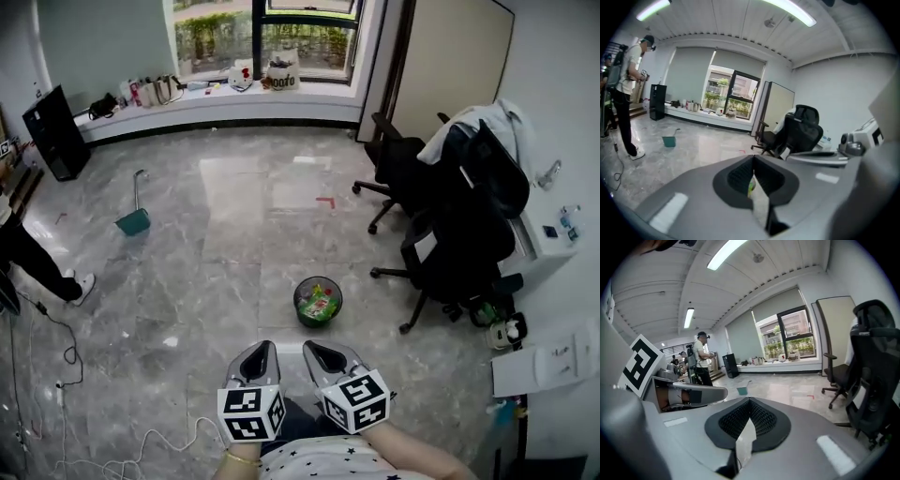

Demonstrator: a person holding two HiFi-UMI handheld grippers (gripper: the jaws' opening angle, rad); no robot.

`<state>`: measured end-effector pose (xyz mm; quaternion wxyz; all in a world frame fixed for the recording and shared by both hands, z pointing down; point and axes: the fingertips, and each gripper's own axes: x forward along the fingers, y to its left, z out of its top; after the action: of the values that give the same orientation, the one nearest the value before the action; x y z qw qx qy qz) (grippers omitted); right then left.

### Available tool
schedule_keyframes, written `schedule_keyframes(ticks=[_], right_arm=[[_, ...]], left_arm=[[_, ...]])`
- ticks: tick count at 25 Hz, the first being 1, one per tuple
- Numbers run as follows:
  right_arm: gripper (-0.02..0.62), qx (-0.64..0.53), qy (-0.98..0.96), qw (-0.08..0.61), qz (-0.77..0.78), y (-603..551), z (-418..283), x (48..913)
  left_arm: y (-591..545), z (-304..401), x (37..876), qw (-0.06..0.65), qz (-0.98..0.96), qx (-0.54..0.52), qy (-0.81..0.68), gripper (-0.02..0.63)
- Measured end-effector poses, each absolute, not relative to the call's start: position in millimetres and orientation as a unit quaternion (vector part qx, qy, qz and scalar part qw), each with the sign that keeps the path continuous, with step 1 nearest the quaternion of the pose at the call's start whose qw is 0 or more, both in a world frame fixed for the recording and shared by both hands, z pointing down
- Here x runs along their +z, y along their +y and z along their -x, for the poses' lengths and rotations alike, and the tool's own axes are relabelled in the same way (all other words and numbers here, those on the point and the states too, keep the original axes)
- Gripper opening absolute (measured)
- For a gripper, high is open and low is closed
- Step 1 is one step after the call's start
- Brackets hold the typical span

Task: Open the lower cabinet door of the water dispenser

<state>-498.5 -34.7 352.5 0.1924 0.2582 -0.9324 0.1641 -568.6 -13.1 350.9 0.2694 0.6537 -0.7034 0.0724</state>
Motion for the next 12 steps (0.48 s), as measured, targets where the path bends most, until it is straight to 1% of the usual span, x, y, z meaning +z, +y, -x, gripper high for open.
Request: schedule_keyframes(ticks=[6, 12], right_arm=[[-0.003, 0.178, -0.903, 0.172, -0.352, -78.8, 346.0, 351.8], [-0.003, 0.191, -0.862, 0.158, -0.443, -95.2, 197.3, 358.4]], left_arm=[[-72.2, 414.4, 352.8, 0.262, -0.726, 0.094, -0.629, 0.006], [-103.9, 263.6, 361.6, 0.260, -0.787, 0.121, -0.546, 0.006]])
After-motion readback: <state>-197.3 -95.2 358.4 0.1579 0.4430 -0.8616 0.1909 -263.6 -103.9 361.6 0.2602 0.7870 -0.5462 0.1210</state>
